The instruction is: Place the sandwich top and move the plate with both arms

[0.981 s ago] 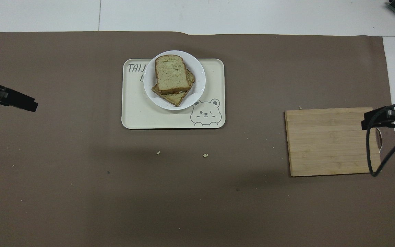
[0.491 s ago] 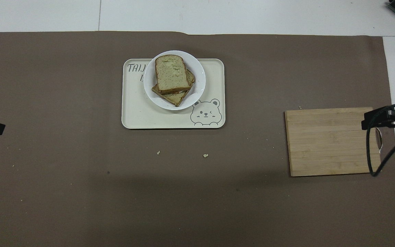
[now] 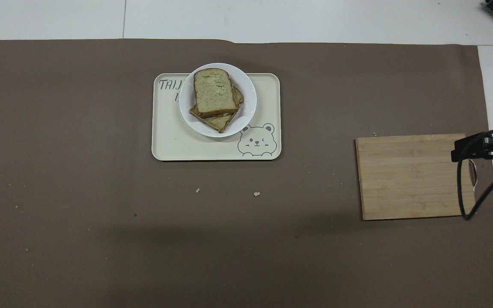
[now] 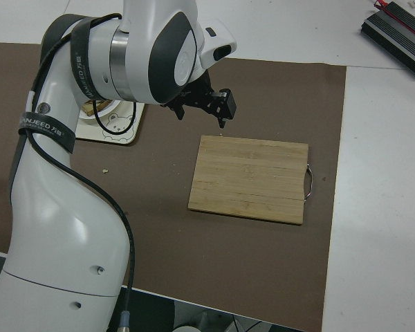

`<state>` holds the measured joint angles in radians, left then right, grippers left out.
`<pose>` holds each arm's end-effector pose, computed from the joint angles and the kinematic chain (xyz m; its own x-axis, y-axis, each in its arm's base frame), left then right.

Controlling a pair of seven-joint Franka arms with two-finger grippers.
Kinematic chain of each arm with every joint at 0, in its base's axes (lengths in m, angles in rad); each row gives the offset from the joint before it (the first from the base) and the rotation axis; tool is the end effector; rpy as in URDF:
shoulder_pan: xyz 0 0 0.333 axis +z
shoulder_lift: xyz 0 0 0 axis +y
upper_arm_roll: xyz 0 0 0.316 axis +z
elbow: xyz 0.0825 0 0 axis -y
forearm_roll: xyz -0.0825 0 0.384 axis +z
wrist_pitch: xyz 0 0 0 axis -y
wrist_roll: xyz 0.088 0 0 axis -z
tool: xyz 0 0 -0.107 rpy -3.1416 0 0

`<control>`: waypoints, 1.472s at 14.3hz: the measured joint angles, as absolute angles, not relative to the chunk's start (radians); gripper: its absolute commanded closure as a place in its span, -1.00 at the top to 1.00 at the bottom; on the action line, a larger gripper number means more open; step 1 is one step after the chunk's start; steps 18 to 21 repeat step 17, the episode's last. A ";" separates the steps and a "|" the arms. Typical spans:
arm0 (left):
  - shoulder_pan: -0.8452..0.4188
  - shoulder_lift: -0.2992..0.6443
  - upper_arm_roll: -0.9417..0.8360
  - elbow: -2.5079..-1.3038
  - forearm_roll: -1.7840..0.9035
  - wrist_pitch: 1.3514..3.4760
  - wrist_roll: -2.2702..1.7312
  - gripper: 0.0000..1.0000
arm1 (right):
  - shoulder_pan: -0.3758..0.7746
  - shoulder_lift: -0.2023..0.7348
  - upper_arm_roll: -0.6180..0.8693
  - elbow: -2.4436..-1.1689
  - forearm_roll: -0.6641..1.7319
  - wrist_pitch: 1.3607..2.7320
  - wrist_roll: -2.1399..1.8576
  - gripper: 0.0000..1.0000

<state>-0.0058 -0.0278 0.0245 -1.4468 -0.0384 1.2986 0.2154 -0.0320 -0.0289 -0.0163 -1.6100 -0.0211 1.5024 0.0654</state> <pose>0.5153 0.0050 0.6741 0.9726 -0.2056 -0.1089 -0.1996 -0.9778 0.0634 0.5367 -0.0285 0.6162 0.9904 -0.1147 -0.0771 -0.1130 -0.9933 0.0257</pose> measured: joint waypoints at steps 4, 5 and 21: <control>0.003 -0.050 -0.027 -1.484 -0.018 1.305 0.169 1.00 | -0.032 -0.029 -0.016 -1.610 -0.021 1.502 0.065 1.00; 0.004 -0.054 -0.027 -1.488 -0.018 1.308 0.169 1.00 | -0.032 -0.029 -0.016 -1.610 -0.021 1.502 0.065 1.00; 0.007 -0.058 -0.020 -1.492 -0.018 1.317 0.169 1.00 | -0.032 -0.029 -0.017 -1.610 -0.021 1.502 0.036 1.00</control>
